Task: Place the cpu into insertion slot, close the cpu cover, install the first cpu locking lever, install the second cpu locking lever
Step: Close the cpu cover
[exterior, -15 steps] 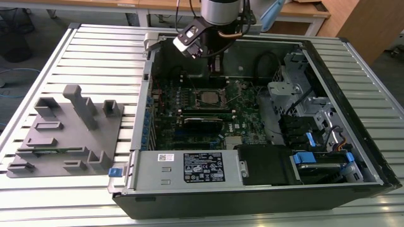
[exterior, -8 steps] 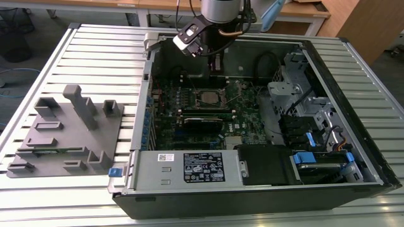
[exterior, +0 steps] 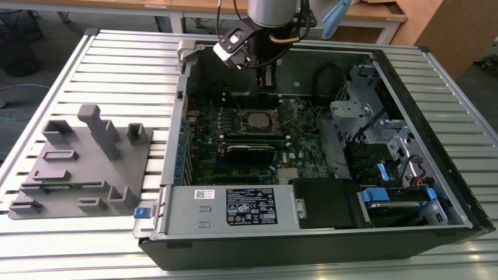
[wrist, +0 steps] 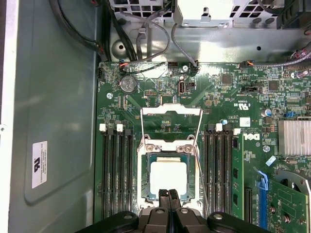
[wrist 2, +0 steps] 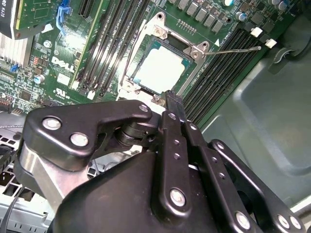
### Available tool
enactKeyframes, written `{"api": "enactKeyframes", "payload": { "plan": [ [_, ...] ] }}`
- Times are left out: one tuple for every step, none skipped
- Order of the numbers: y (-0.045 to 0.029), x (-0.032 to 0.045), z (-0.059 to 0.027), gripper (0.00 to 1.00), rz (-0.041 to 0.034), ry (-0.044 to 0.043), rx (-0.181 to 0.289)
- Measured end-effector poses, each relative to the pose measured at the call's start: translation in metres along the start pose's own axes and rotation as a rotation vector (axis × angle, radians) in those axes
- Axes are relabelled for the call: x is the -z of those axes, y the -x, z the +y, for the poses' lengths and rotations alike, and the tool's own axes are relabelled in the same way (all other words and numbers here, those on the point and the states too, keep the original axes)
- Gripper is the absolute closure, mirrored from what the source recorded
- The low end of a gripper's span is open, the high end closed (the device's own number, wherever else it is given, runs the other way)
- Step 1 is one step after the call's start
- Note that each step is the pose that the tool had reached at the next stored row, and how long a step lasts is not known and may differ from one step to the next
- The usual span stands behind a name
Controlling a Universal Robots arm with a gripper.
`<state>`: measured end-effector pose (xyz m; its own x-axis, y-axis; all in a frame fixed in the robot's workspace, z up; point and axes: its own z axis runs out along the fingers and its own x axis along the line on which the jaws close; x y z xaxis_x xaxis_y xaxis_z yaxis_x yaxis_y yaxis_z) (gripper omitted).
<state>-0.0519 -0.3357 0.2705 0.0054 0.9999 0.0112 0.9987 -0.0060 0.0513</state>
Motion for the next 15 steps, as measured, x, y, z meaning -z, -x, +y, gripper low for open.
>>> {"api": "enactKeyframes", "payload": {
  "plan": [
    [0.0000, 0.0000, 0.0000, 0.89, 0.0001, 0.0000, 0.000],
    [0.0000, 0.0000, 0.0000, 0.89, 0.0001, 0.0001, 0.000],
    [0.0000, 0.0000, 0.0000, 0.89, 0.0000, 0.0000, 0.000],
    [0.0000, 0.0001, 0.0000, 0.89, 0.0000, 0.0000, 0.000],
    [0.0000, 0.0001, 0.0000, 0.89, 0.0000, 0.0000, 0.000],
    [0.0000, 0.0001, 0.0000, 0.89, 0.0000, 0.0000, 0.000],
    [0.0000, 0.0001, 0.0000, 0.89, -0.0001, 0.0000, 0.000],
    [0.0000, 0.0001, 0.0000, 0.89, 0.0000, 0.0000, 0.000],
    [0.0000, 0.0001, 0.0000, 0.89, 0.0000, 0.0000, 0.000],
    [0.0000, 0.0001, 0.0000, 0.89, -0.0001, 0.0000, 0.000],
    [0.0000, 0.0001, 0.0003, 0.89, -0.0001, -0.0001, 0.000],
    [0.0000, 0.0002, 0.0011, 0.89, -0.0003, -0.0003, 0.000],
    [0.0000, 0.0001, 0.0021, 0.89, -0.0003, -0.0003, 0.000],
    [0.0000, 0.0000, 0.0034, 0.89, -0.0002, -0.0002, 0.000],
    [0.0000, -0.0002, 0.0053, 0.89, 0.0000, -0.0001, 0.000]
  ]
}}
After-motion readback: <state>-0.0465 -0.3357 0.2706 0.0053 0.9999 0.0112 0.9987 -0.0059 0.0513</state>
